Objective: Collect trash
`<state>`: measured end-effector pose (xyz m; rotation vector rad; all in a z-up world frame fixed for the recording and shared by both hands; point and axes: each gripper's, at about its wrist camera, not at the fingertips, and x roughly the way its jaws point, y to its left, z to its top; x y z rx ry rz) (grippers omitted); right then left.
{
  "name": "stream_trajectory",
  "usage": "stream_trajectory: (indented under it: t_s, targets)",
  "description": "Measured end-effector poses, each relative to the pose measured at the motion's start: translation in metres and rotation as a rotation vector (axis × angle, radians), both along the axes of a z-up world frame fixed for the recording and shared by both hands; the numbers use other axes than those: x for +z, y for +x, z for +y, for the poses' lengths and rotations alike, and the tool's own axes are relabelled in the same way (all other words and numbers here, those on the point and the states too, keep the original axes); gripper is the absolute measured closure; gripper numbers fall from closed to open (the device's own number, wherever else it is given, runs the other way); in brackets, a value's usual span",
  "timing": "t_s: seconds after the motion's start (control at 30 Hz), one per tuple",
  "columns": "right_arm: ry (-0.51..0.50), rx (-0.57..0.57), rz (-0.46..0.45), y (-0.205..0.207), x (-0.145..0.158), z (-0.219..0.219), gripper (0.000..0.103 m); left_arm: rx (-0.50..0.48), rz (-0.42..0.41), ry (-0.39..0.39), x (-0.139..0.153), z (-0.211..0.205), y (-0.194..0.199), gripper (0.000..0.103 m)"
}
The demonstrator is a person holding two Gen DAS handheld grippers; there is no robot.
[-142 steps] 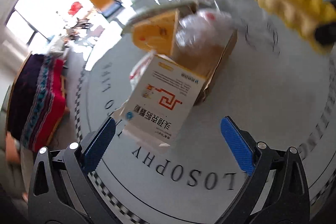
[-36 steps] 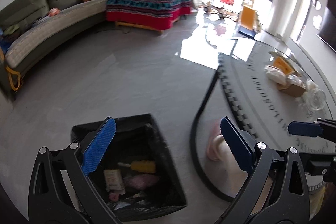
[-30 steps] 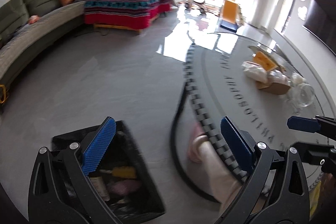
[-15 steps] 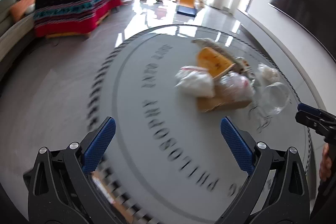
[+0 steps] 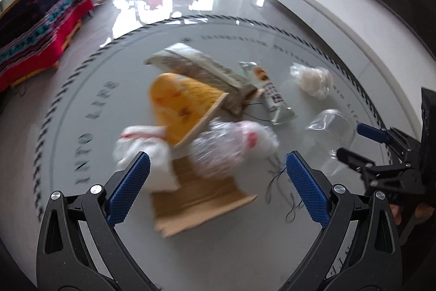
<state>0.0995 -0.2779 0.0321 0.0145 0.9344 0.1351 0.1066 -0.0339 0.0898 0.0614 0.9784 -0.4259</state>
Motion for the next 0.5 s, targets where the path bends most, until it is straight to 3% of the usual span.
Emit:
stream_trajectory:
  t_s: [0.17, 0.23, 0.4, 0.5]
  targets:
    - [0.017, 0.006, 0.013, 0.011, -0.012, -0.004, 0.022, -0.013, 0.064, 0.033, -0.025, -0.028, 0.021, 0.006]
    - [0.053, 0.027, 0.006, 0.011, -0.012, -0.006, 0.039, -0.005, 0.084, 0.039, -0.035, -0.034, 0.026, 0.006]
    - [0.051, -0.018, -0.019, 0.005, -0.011, -0.014, 0.039, 0.018, 0.115, 0.065, -0.052, -0.047, 0.033, 0.006]
    - [0.089, -0.029, -0.026, -0.002, -0.009, -0.024, 0.039, 0.024, 0.116, 0.107, -0.062, -0.055, 0.032, 0.021]
